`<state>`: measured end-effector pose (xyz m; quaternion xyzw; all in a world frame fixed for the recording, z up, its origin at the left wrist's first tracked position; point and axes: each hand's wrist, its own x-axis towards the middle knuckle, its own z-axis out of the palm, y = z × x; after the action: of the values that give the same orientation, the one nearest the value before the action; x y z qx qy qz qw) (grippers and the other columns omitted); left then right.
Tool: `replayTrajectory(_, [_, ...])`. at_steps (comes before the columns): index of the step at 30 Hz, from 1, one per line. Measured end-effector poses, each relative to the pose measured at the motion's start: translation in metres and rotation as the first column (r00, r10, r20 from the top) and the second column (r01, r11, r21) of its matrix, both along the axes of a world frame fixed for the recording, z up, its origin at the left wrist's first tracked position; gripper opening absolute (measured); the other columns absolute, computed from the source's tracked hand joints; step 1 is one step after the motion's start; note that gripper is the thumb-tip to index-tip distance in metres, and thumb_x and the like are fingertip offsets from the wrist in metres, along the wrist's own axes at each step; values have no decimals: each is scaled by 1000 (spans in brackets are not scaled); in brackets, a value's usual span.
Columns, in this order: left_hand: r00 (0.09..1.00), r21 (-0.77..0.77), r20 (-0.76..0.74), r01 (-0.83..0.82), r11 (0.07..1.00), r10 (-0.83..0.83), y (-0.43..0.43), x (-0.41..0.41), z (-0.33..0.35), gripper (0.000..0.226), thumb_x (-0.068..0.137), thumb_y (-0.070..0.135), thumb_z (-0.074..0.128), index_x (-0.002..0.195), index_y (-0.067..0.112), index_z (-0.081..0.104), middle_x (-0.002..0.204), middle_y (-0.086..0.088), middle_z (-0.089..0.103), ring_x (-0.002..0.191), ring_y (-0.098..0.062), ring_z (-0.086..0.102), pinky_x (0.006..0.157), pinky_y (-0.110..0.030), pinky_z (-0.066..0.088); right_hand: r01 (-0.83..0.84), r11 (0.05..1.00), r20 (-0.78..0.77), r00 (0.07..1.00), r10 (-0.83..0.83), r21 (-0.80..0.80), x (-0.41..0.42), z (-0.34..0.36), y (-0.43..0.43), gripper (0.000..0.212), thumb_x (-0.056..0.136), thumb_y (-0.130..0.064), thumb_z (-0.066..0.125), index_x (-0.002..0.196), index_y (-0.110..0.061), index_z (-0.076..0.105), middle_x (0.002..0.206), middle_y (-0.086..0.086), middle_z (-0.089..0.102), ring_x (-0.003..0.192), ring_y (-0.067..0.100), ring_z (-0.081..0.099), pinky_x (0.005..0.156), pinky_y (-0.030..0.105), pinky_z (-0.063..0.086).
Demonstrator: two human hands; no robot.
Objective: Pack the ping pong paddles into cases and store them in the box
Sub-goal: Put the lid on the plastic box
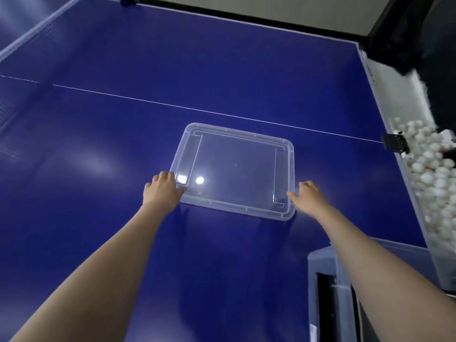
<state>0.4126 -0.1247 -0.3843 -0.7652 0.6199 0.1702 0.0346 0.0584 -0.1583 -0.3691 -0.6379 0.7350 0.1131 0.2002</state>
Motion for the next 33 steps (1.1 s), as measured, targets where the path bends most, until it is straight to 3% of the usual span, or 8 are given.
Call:
replayTrajectory(7, [999,-38,45,8,999,-6,-46,23,-42,65,96,49,45,140,3,33,148,-13,35,141,-29,25,111,-43,28,82,997,-90,993,-81,13,-3,-37,-33,55,99,-43,39,132,0,45,141,18,41,129,33,39,101,43,38])
replayTrajectory(13, [999,-55,-22,-40,998,39,-53,23,-63,70,95,51,44,140,-2,34,150,-14,29,142,-30,20,112,-43,24,136,990,-119,984,-130,41,2,-56,-40,58,99,-46,33,134,-2,48,143,17,39,135,30,29,104,42,34])
replayTrajectory(17, [994,-56,-87,-76,996,71,-55,17,-66,72,96,49,45,141,-5,31,152,-16,24,143,-31,19,114,-44,22,274,960,18,961,-275,57,14,-65,-44,49,97,-43,40,110,2,56,137,18,42,133,28,28,103,37,35])
replayTrajectory(21, [975,-66,-161,-169,983,157,-57,14,-62,72,96,47,45,139,-9,32,148,-19,28,138,-34,25,113,-45,24,395,919,148,908,-392,9,23,-65,-45,38,96,-38,47,84,-2,51,138,18,38,131,29,35,106,38,36])
replayTrajectory(25, [943,-131,-239,-267,955,231,-55,10,-50,64,96,43,48,132,-8,37,134,-24,39,122,-40,40,99,-46,34,514,853,326,824,-464,-84,22,-54,-40,48,96,-26,51,130,5,39,139,19,36,122,35,46,100,46,43])
replayTrajectory(28, [869,-83,-372,-381,921,327,-51,8,-39,50,97,40,50,122,-3,41,123,-22,49,105,-41,52,78,-41,37,575,810,385,777,-498,-114,19,-37,-37,39,99,-22,46,130,0,37,132,19,47,111,38,55,92,50,48])
replayTrajectory(30, [794,-61,-455,-479,876,403,-47,7,-33,37,96,37,51,112,5,43,110,-17,55,88,-32,51,68,-35,36,604,780,382,768,-514,-164,15,-29,-34,31,99,-21,43,123,-2,43,124,20,54,106,39,57,86,48,51])
replayTrajectory(33, [711,-30,-533,-557,830,458,-35,2,-20,40,95,38,51,119,7,49,106,-14,60,78,-24,49,58,-30,35,631,747,422,747,-513,-208,-1,-15,-23,24,99,-21,43,115,-4,48,114,18,59,99,38,59,77,44,50])
